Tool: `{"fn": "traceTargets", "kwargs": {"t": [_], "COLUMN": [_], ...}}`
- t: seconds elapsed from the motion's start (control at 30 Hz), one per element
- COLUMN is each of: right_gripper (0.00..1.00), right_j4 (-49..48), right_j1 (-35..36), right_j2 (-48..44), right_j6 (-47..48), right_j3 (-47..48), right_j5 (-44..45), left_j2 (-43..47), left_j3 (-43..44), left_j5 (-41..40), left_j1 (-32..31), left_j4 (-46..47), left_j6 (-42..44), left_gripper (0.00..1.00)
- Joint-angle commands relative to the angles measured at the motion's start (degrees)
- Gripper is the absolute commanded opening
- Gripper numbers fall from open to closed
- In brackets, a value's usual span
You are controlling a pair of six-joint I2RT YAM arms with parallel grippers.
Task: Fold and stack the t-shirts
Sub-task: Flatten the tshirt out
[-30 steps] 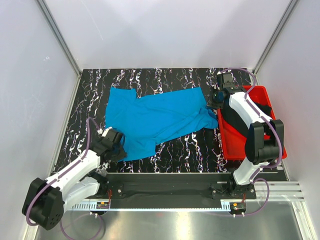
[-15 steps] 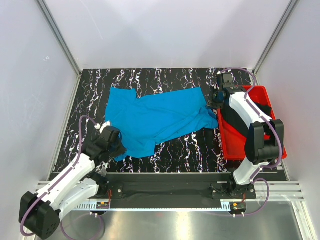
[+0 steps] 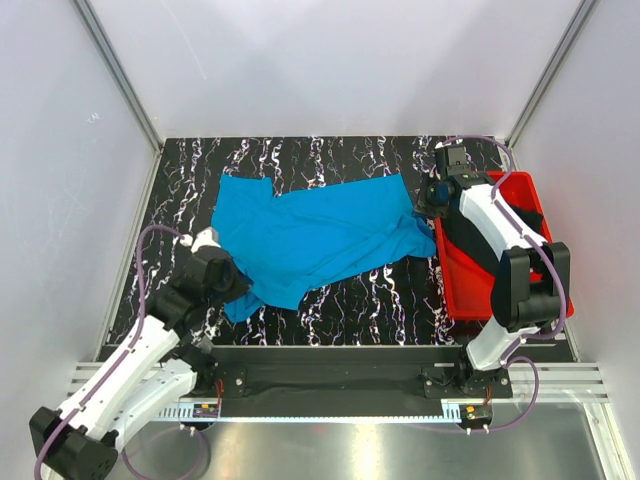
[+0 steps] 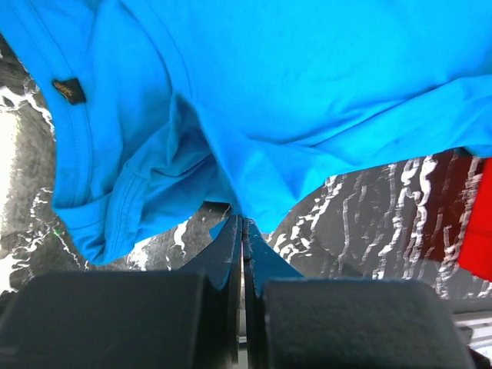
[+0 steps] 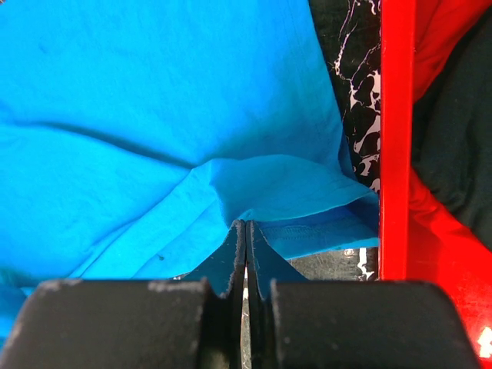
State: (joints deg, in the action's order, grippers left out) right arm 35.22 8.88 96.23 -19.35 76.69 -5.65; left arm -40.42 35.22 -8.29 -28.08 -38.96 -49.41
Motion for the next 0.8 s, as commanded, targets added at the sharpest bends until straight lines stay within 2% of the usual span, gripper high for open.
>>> {"fn": "traceTargets", "kwargs": {"t": [0.0, 0.13, 0.23, 0.37, 0.4, 0.43, 0.5, 0.53, 0.63, 0.77], "right_gripper": [0.0, 0.0, 0.0, 0.0, 0.0, 0.0, 0.0, 0.0, 0.0, 0.0], "right_j4": [-0.8, -1.6, -1.7, -2.0, -2.2, -2.2, -2.4, -2.4, -2.4, -2.4], "right_j1": [0.2, 0.1, 0.2, 0.2, 0.2, 0.2, 0.2, 0.2, 0.2, 0.2], "right_j2": [-3.2, -2.6, -1.8, -1.2, -1.1, -1.0, -1.2, -1.1, -1.1, -1.0], "right_j6": [-0.6, -0.6, -0.4, -0.2, -0.2, -0.2, -0.3, -0.4, -0.3, -0.4], "right_j3": [0.7, -0.1, -0.2, -0.5, -0.6, -0.6, -0.8, -0.9, -1.1, -0.9], "right_j5": [-0.2, -0.2, -0.5, -0.6, -0.9, -0.9, -1.0, -1.0, -1.1, -1.3], "left_j2": [-3.2, -9.2, -15.5, -17.9, -17.7, -16.9, -15.7, -14.3, -13.5, -15.6], "left_j3": [-4.2, -7.5, -6.3, -7.0, -7.3, -7.4, -8.1, -8.4, -8.9, -8.7], "left_j5": [2.3, 1.9, 2.8, 2.3, 2.1, 1.6, 1.3, 1.1, 0.9, 1.3], "left_j1": [-0.2, -0.1, 0.0, -0.1, -0.2, -0.2, -0.2, -0.2, -0.1, -0.1], "left_j4": [4.4, 12.0, 13.6, 14.5, 14.1, 14.0, 13.3, 13.3, 13.2, 14.4], "left_j6": [-0.9, -0.8, -0.7, -0.9, -1.0, -1.2, -1.7, -1.9, -2.3, -1.9], "left_gripper": [0.0, 0.0, 0.0, 0.01, 0.06, 0.16, 0.26, 0.35, 0.45, 0.46]}}
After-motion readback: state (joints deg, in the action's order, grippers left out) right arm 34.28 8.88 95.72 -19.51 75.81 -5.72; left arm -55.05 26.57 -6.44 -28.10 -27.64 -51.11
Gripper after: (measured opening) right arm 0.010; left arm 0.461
